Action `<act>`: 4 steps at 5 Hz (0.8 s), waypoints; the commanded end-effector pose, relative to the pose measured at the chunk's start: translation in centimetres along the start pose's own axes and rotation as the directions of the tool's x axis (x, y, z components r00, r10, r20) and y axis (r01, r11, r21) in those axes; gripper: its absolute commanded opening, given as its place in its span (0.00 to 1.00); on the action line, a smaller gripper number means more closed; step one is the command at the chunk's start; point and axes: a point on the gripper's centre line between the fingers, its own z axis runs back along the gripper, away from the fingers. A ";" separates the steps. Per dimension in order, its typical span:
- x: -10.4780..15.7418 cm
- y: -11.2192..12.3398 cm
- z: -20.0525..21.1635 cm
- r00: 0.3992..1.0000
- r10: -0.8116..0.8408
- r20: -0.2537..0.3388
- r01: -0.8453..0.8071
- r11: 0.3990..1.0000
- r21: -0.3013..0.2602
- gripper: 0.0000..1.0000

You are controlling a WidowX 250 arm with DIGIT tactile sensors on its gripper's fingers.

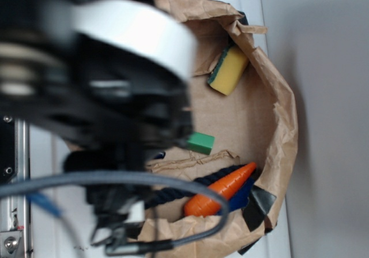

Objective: Grab the green block.

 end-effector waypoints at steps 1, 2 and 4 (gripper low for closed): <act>2.1 0.5 0.1 0.999 -0.005 0.033 0.004 1.000 0.026 1.00; 2.1 0.5 0.1 0.999 -0.005 0.033 0.004 1.000 0.026 1.00; 2.4 1.5 -3.8 0.999 -0.019 0.045 0.016 0.998 0.067 1.00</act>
